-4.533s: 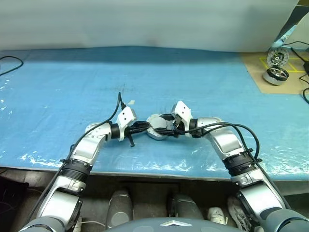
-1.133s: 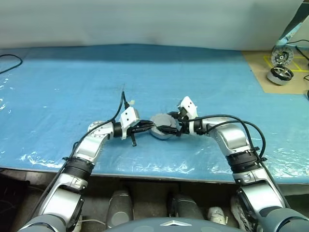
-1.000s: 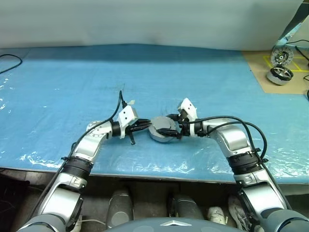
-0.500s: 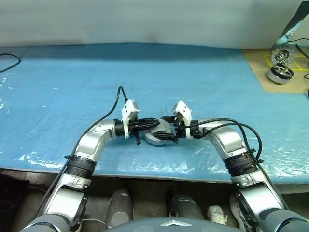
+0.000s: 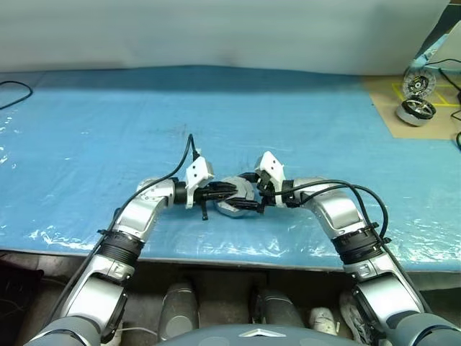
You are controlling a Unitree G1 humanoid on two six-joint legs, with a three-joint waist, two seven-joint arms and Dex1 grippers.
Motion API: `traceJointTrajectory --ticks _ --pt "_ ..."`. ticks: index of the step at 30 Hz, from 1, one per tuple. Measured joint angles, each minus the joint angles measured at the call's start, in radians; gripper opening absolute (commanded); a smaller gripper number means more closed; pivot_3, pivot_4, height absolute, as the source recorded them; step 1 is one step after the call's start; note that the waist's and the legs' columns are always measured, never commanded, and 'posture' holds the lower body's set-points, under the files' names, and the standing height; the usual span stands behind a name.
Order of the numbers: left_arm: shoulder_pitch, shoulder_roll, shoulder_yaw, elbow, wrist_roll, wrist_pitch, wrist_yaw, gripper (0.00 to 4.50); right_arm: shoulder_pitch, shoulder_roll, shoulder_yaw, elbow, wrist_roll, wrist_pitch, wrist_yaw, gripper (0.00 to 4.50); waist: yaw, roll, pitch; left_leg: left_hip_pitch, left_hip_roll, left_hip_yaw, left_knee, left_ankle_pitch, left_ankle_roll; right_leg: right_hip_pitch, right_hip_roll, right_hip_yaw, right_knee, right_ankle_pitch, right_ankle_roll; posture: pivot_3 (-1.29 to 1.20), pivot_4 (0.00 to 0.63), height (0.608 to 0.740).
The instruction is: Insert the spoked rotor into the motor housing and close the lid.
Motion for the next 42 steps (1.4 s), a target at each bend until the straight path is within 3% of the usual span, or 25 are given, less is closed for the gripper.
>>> traceJointTrajectory --ticks 18,34,42 --pt "0.005 -0.013 -0.005 -0.009 0.006 0.014 -0.005 0.37 0.006 0.027 0.036 0.046 -0.082 -0.192 -0.063 4.48 -0.002 0.0 0.0 0.003 0.0 0.0 0.0 0.0 0.0 0.003 0.0 0.001 0.0 0.0 0.0 0.0 0.15 0.74" --pt "-0.022 -0.011 -0.005 0.033 0.025 -0.033 -0.024 0.37 -0.003 0.034 0.004 0.039 -0.029 -0.096 -0.056 4.48 0.0 0.0 0.0 0.001 0.0 0.0 -0.001 0.0 0.0 0.0 0.0 0.001 -0.002 0.0 0.0 0.0 0.15 0.74" --pt "-0.031 -0.018 -0.003 0.046 0.025 -0.047 -0.028 0.37 -0.02 0.001 0.033 0.015 -0.09 -0.172 -0.057 4.48 0.0 0.0 0.001 -0.007 0.0 0.0 0.0 0.0 0.0 -0.007 0.0 0.0 0.0 0.002 0.003 0.0 0.15 0.74"
